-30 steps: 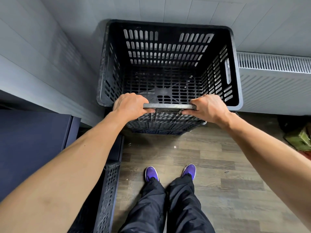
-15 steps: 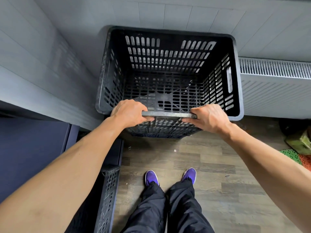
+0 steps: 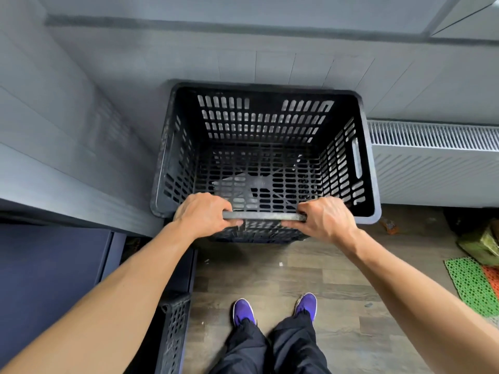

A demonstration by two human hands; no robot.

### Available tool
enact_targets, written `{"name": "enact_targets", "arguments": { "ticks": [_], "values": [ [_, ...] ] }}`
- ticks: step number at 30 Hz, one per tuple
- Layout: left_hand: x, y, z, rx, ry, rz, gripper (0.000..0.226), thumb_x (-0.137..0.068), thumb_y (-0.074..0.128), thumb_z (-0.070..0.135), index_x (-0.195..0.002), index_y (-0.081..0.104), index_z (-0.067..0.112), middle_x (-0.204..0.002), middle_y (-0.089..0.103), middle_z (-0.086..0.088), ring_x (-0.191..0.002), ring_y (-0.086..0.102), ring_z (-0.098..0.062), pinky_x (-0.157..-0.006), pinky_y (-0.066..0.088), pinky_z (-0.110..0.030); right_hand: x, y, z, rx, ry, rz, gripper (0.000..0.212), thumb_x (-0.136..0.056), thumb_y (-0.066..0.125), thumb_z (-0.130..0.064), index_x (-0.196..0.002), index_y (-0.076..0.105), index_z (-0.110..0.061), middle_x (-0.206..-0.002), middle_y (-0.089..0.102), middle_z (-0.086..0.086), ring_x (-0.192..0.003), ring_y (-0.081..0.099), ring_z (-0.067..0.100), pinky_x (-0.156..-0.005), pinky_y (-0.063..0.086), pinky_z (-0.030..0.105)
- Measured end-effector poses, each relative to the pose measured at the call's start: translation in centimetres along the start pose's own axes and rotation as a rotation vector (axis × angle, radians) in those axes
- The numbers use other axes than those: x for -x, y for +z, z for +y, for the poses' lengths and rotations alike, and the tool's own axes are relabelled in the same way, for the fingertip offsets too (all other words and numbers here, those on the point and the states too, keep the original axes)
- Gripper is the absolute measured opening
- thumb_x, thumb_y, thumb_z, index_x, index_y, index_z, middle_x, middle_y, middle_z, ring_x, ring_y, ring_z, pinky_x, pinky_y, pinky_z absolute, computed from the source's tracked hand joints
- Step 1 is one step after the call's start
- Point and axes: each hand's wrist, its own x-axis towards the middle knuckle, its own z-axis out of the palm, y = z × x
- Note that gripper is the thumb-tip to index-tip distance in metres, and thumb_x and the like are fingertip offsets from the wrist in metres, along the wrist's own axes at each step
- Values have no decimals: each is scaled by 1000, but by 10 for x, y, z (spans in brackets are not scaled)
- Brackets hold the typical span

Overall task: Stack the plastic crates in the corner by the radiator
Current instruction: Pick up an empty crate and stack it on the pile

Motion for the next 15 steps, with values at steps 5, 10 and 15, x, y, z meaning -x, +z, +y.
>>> {"name": "enact_targets", "arguments": {
  "ticks": [5, 10, 15],
  "values": [
    [2, -4, 3, 37, -14, 8, 56, -83, 46, 76, -109, 70, 32, -86, 73, 6, -91, 67, -20, -86, 49, -36, 0, -6, 0, -38, 36, -46, 76, -75, 27, -88, -89, 65, -24, -49, 48, -8, -48, 55, 12, -55, 51, 27],
    [6, 0, 4, 41, -19, 7, 58, -83, 46, 77, -112, 69, 33, -93, 74, 7, -98, 66, -20, -91, 46, -37, 1, -4, -5, -63, 33, -75, 78, -76, 25, -89, -87, 65, -23, -52, 51, -7, -52, 59, 13, -62, 57, 32],
    [7, 0, 3, 60, -13, 4, 66, -79, 43, 82, -116, 68, 33, -99, 74, 7, -103, 66, -20, -95, 45, -38, -1, -4, -6, -95, 33, -141, 75, -77, 24, -88, -95, 65, -28, -54, 52, -6, -56, 59, 15, -66, 54, 33]
  ]
}}
